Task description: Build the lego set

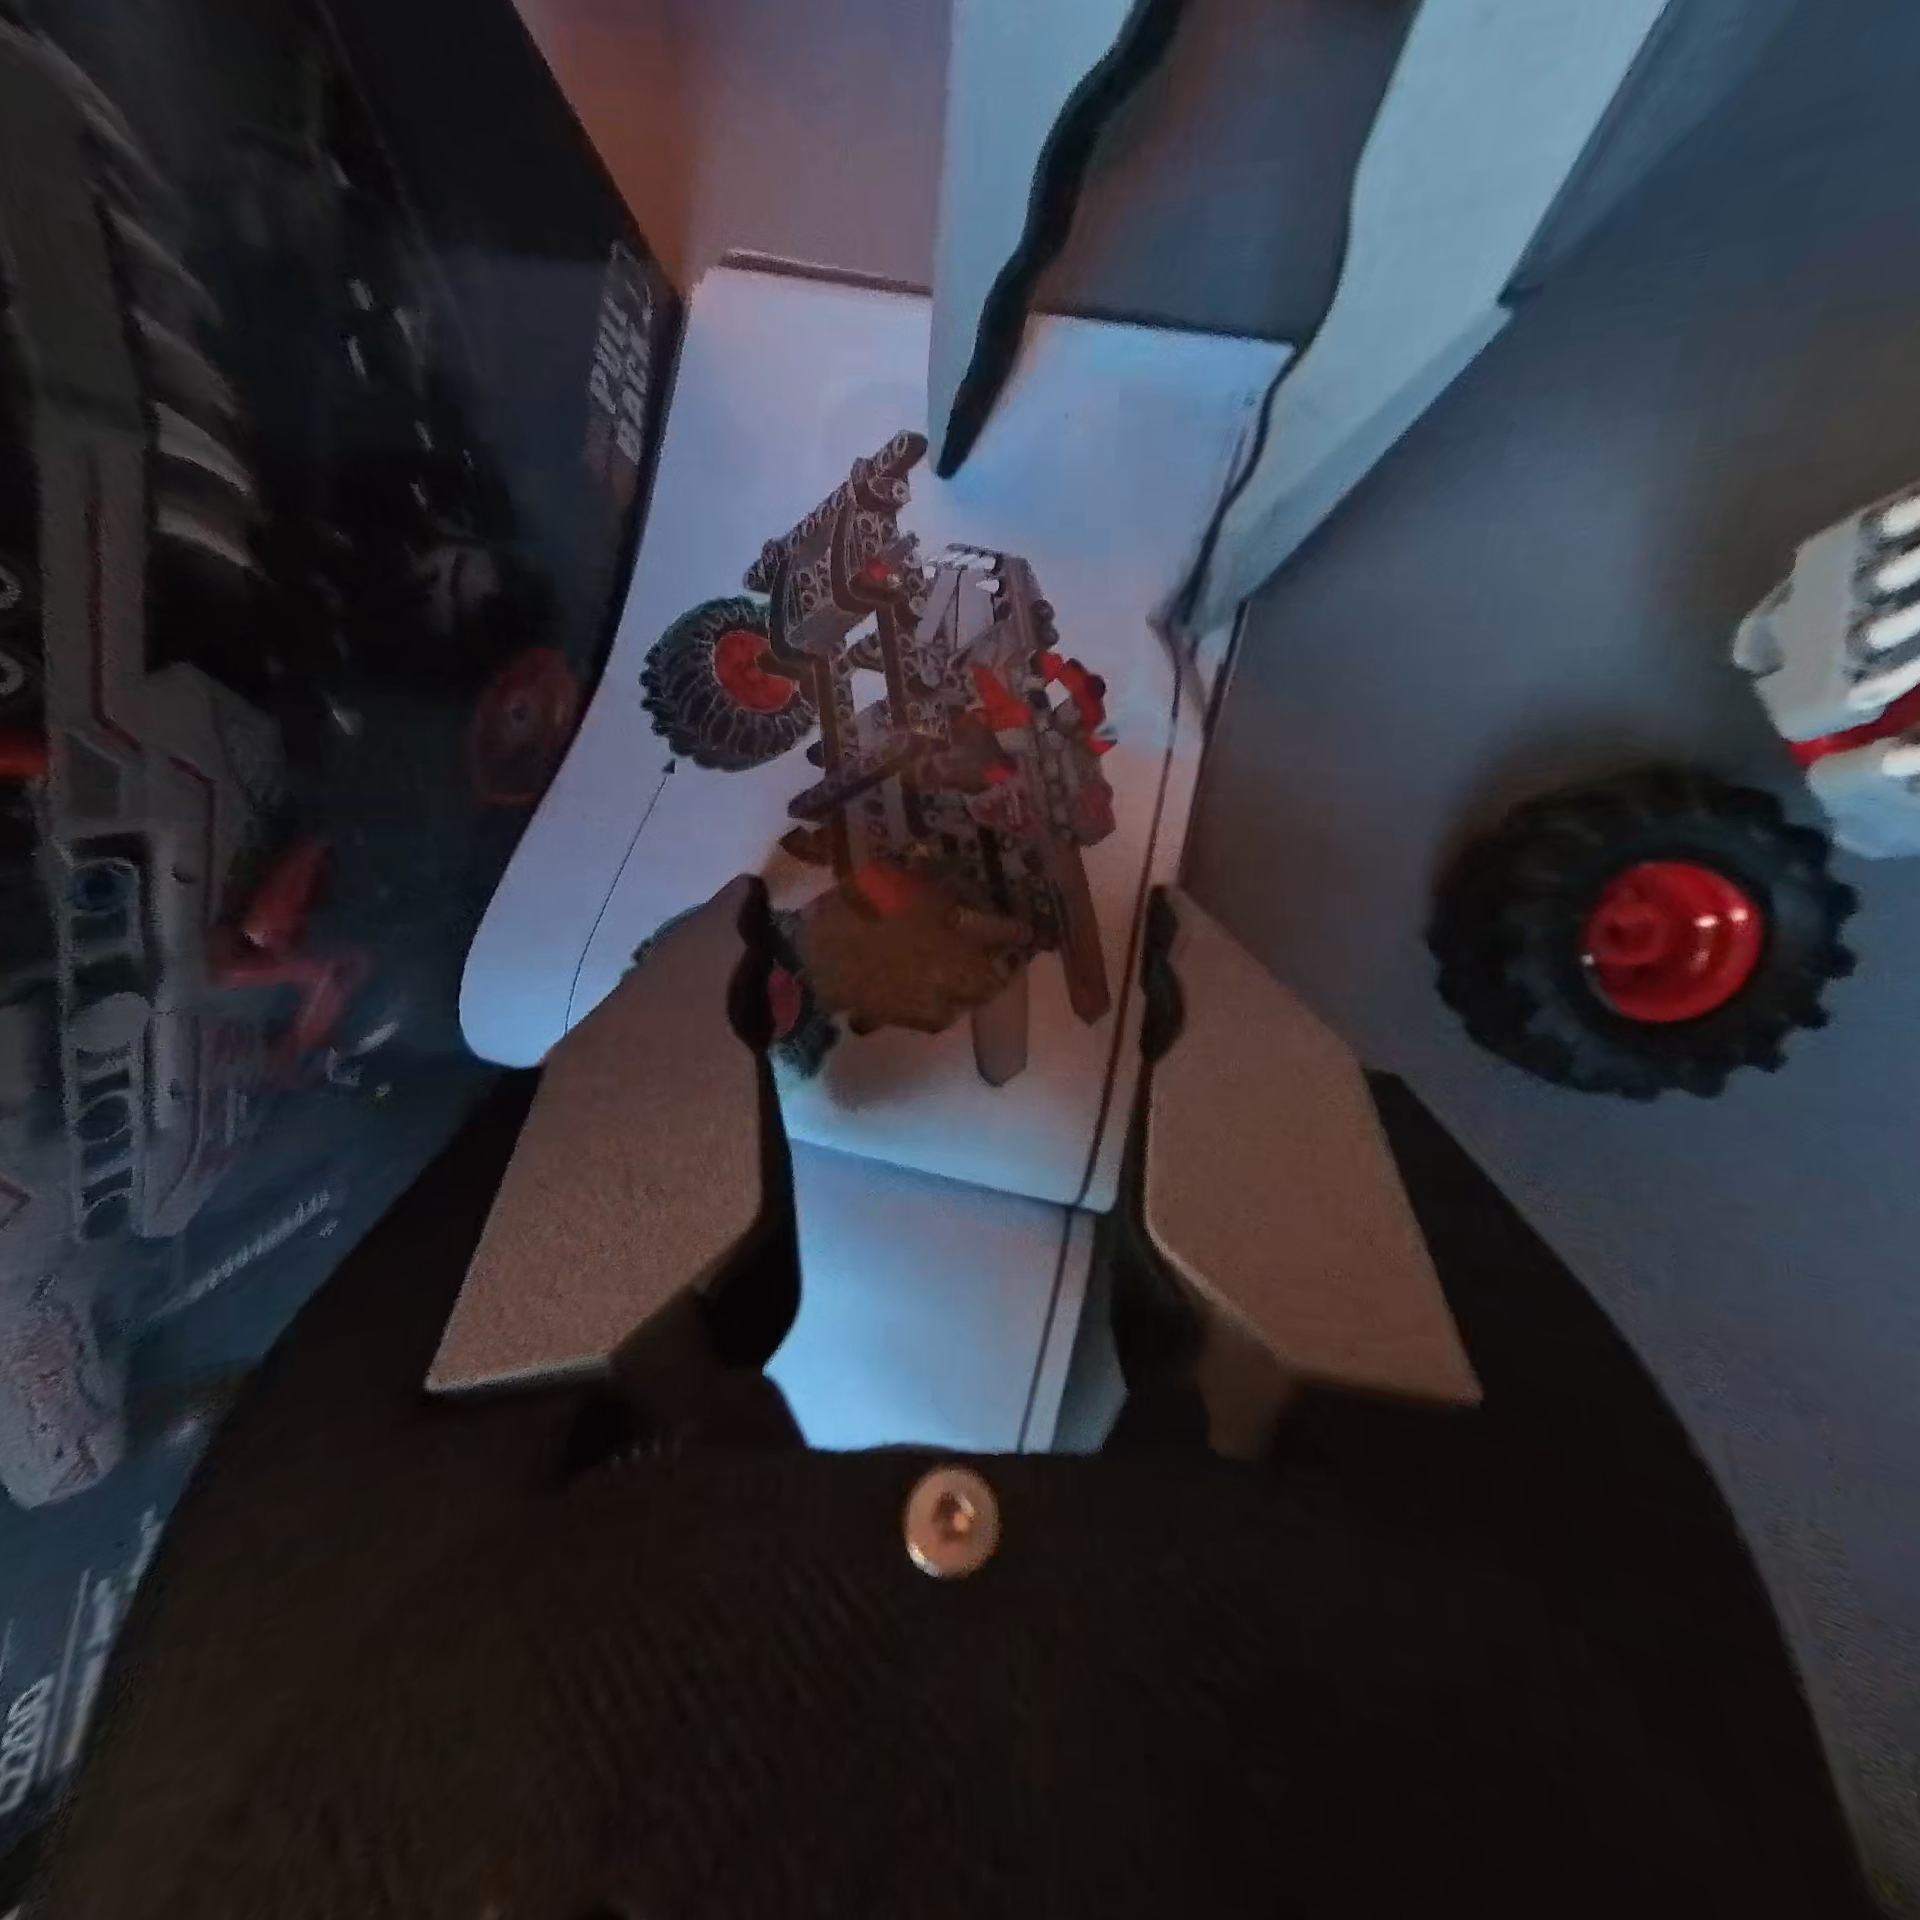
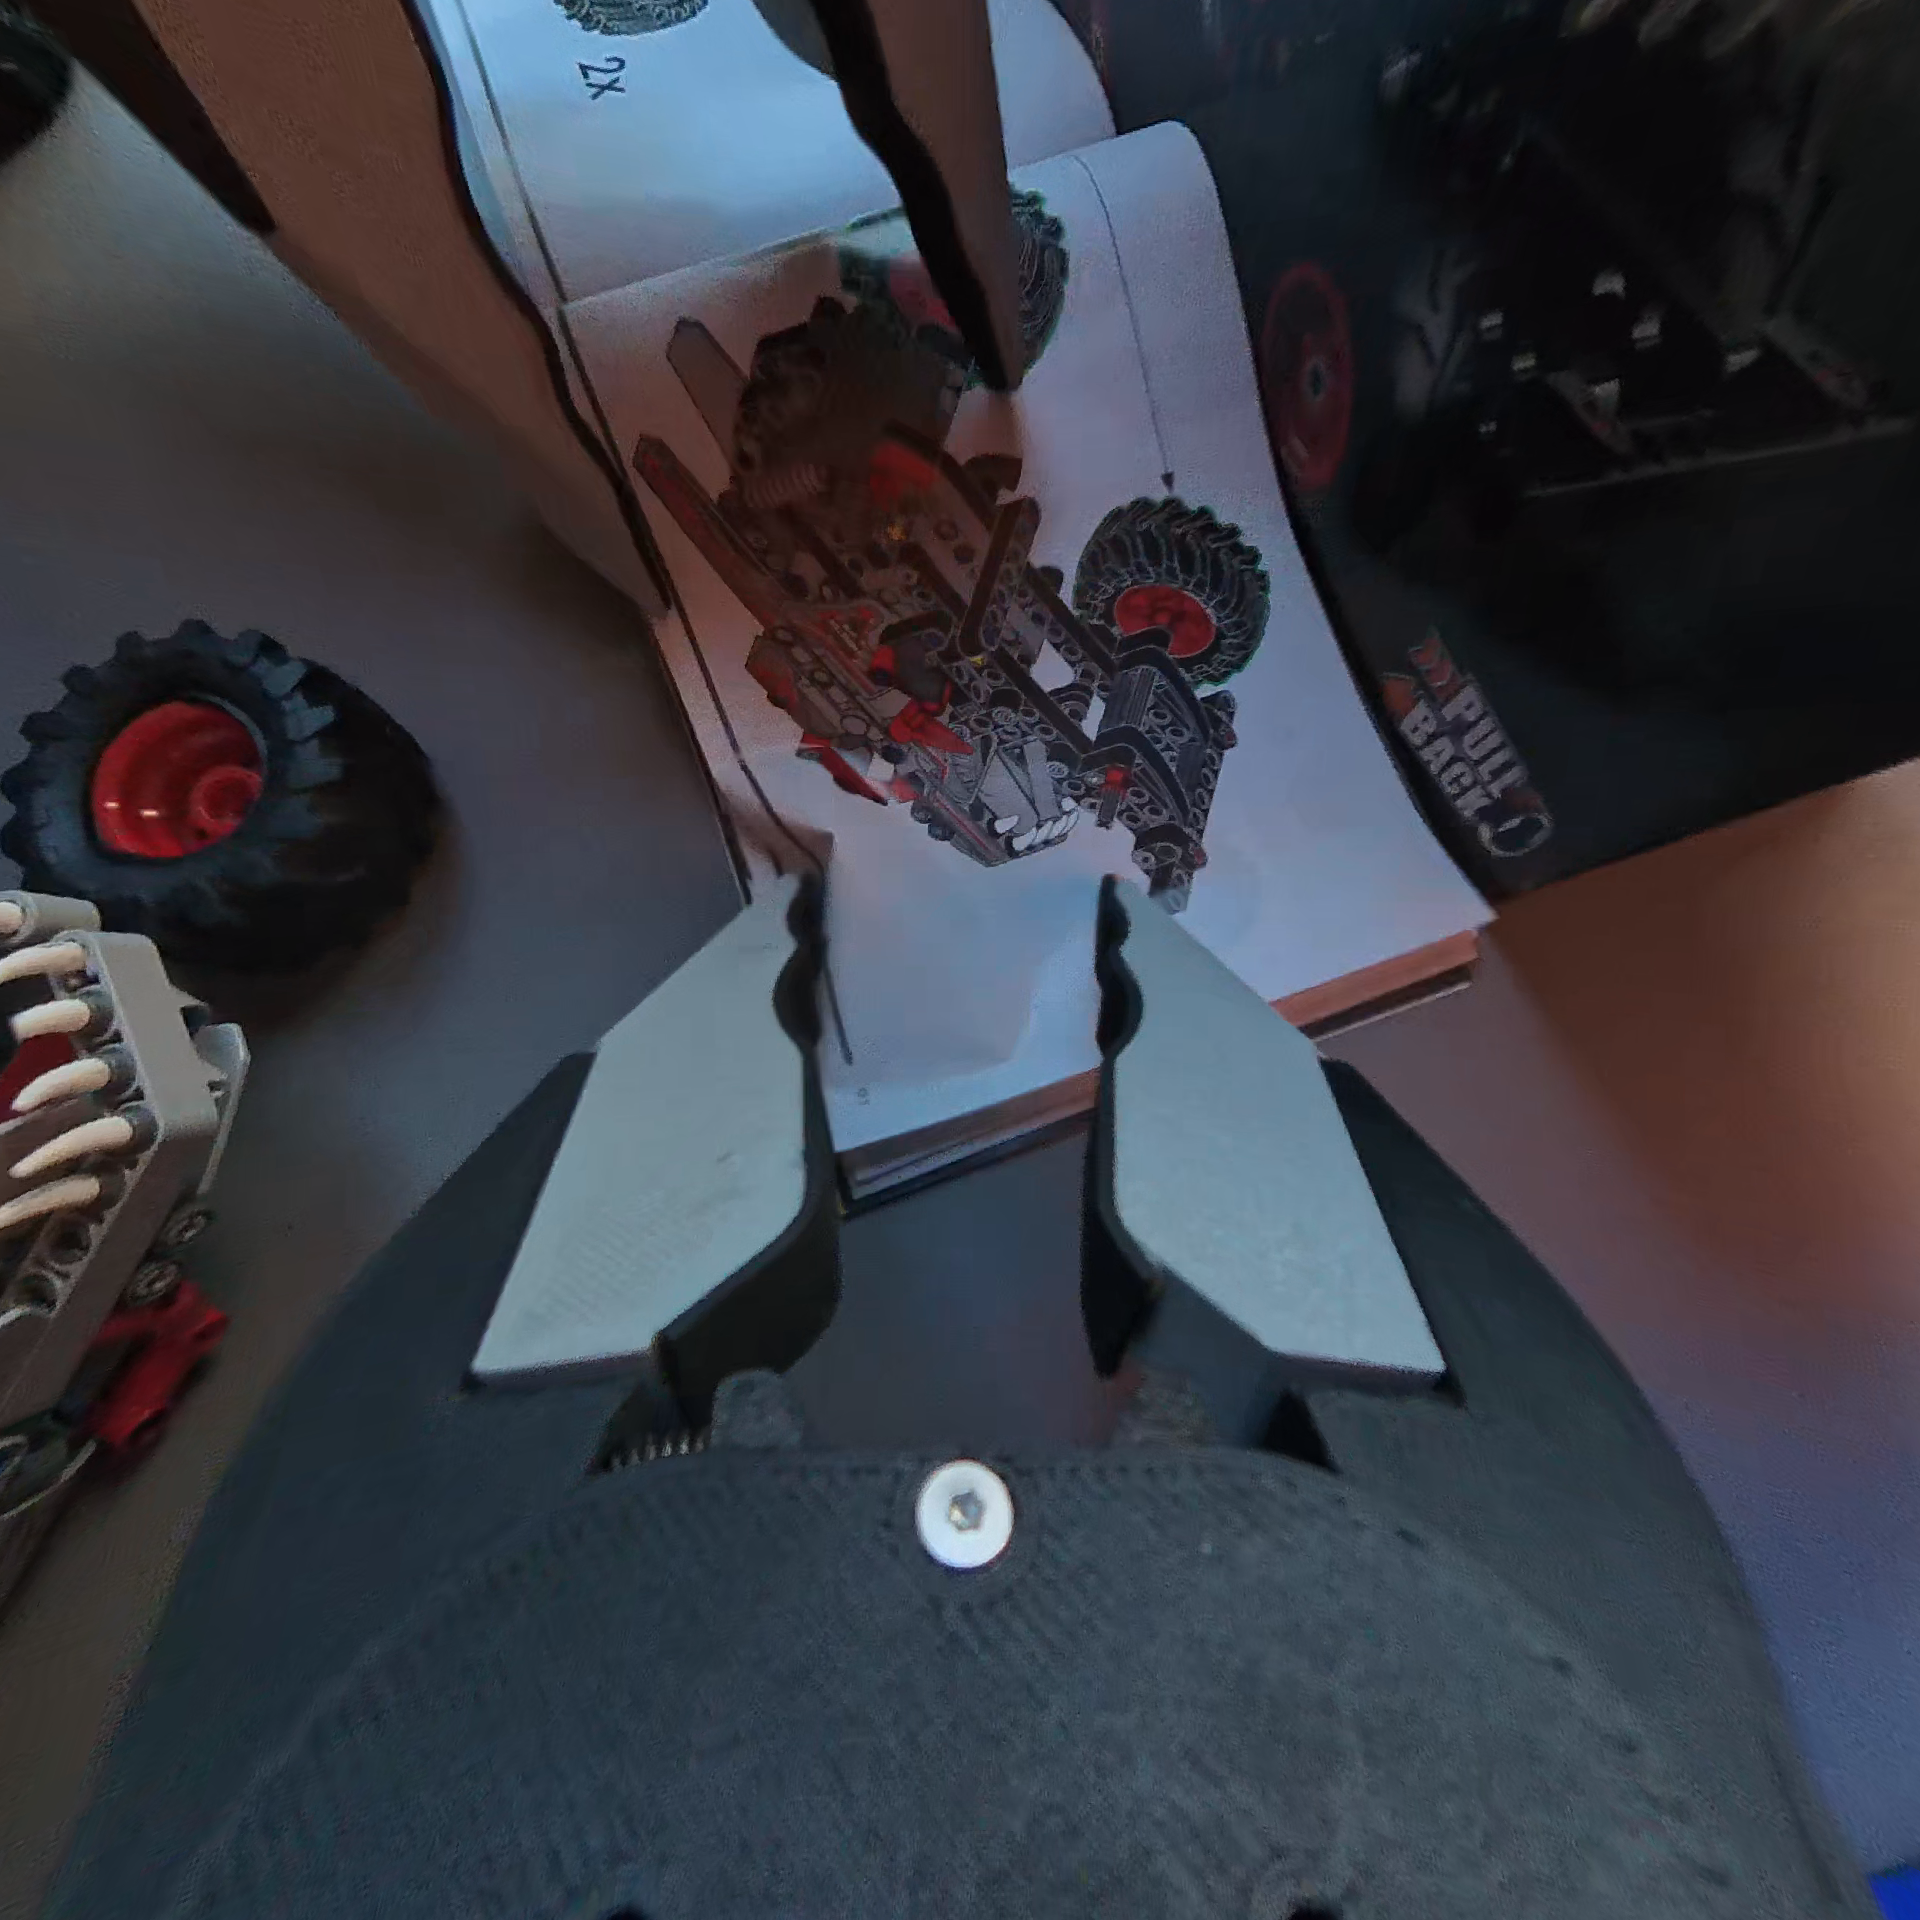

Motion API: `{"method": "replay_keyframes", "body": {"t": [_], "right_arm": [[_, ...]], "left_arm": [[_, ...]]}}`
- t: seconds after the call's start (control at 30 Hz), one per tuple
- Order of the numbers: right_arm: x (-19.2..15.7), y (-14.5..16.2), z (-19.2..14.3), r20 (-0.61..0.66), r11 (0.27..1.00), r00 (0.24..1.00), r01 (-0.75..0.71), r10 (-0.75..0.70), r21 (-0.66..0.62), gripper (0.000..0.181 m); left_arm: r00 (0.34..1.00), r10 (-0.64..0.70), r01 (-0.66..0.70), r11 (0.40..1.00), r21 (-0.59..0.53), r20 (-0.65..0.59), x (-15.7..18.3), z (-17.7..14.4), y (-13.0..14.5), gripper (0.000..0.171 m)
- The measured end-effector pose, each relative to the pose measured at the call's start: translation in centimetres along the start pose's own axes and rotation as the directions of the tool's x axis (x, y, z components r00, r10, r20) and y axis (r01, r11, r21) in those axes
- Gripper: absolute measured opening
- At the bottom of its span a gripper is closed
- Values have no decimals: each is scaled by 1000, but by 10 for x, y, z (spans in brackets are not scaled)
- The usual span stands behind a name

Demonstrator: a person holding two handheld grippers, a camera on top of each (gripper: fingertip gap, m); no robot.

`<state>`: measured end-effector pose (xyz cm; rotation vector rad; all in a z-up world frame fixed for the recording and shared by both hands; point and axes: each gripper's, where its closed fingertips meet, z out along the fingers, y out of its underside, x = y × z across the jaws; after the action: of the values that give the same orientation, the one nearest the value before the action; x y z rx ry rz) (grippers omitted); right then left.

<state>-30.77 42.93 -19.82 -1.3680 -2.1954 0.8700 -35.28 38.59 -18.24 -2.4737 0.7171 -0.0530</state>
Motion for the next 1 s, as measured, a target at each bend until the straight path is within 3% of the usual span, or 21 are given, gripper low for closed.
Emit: {"method": "replay_keyframes", "body": {"t": [0.23, 0.4, 0.63, 0.67, 0.73, 0.8, 1.0], "right_arm": [[0, -8, 5, 65, 998, 996, -56, 54, 25, 6], [0, -9, 6, 110, 994, 989, -104, 100, 33, 0], [-6, -26, -10, 82, 997, 994, -69, 65, 44, 0], [-8, -32, -15, 74, 998, 996, -48, 44, 47, 0], [-14, -46, -22, 60, 998, 998, 1, -5, 57, 0], [-16, -61, -30, 11, 997, 999, 44, -45, 66, 0], [-18, -122, -95, -158, 940, 987, 91, -41, 328, 43]], "left_arm": [[1000, 9, -10, 999, 34, 28, 0, 5, -2, 60], [1000, 17, -18, 999, 45, 26, 1, 6, -5, 57], [997, -18, 24, 997, 68, -73, 25, 11, -21, 62], [999, -14, 17, 998, 62, -51, 24, 12, -21, 56], [999, -3, 2, 999, 52, 34, 15, 9, -21, 21], [998, -28, 22, 995, 96, 62, 13, 0, -23, 3], [958, -229, 168, 937, 307, 174, -5, -55, -8, 0]]}}
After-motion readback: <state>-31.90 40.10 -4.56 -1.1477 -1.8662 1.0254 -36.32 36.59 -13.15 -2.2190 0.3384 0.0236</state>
